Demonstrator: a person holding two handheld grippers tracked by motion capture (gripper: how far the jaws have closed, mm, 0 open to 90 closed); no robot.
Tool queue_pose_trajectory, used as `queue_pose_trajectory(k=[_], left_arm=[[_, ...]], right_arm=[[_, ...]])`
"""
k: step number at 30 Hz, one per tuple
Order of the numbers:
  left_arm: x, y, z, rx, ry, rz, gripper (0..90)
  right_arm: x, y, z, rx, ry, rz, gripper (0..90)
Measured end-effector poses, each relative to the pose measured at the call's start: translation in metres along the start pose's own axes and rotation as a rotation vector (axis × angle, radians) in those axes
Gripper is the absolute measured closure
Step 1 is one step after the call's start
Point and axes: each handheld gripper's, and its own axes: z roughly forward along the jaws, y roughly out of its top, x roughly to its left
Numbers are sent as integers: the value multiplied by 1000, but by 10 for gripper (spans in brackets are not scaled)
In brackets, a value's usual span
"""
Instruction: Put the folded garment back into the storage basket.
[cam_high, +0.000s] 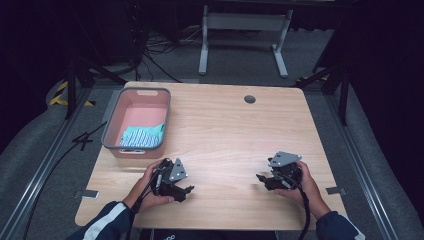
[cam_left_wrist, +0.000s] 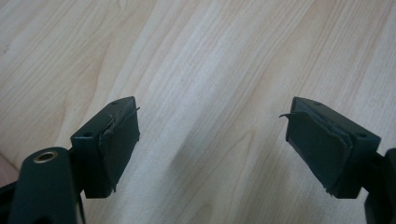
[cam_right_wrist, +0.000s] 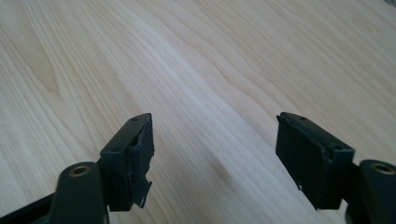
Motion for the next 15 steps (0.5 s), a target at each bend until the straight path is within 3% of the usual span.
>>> queue_pose_trajectory(k=[6,10,11,12,15], left_arm=[[0,-5,5,-22,-50,-23,171],[-2,-9,9,-5,-77,-7,165],[-2,-11,11,-10,-86,-11,165],[-1,-13,11,-17,-95,-34,157],[3,-20,14,-52,-141,-102,156]], right_arm=[[-7,-29,-7,-14,-2,72,248],[-10,-50,-7,-2,13,137,216],[-11,-54,-7,-20,22,155,210],[-13,-60,-8,-44,41,194,202],[-16,-70,-9,-74,48,226,164]])
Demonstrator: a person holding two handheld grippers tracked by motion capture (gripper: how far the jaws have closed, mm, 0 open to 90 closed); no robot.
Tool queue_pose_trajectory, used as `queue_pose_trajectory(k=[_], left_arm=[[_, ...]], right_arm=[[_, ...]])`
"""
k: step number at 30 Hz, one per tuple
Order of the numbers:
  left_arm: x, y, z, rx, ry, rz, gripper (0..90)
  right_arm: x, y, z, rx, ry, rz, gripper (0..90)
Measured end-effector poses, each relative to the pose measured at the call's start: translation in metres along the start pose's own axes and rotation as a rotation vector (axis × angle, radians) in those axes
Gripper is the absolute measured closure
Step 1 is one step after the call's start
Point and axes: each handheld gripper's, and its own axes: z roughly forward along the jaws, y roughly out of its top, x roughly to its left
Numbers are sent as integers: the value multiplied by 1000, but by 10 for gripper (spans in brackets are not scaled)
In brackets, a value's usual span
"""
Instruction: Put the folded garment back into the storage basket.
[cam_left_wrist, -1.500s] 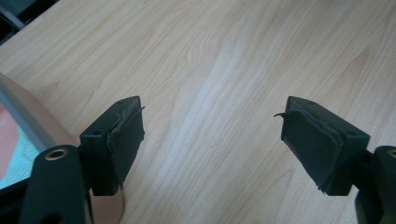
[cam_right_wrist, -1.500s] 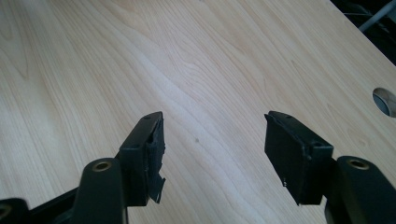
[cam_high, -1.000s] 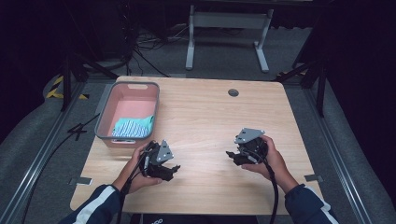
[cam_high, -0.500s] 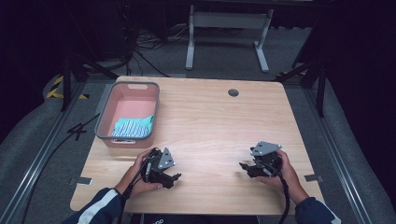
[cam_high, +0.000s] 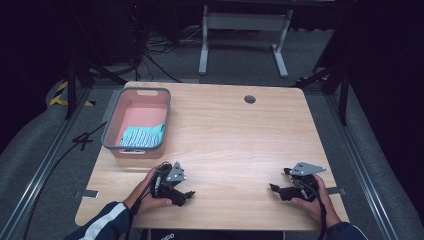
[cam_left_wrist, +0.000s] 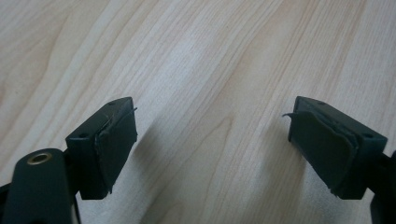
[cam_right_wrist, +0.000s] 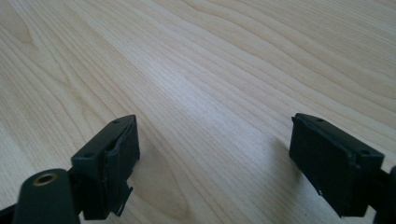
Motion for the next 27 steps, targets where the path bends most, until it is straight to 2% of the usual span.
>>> queue_pose_trajectory(k=[1,2,8,27], left_arm=[[2,-3,1,-21,-13,8,146],[2,-3,1,-22,-14,8,145],[0,-2,2,-19,-6,-9,132],[0,-1,2,-15,-1,-12,116]], right_arm=[[0,0,0,0,-1,0,164],[0,0,0,0,-1,-2,163],[-1,-1,-2,1,-2,3,162],[-2,-2,-2,0,-13,13,162]])
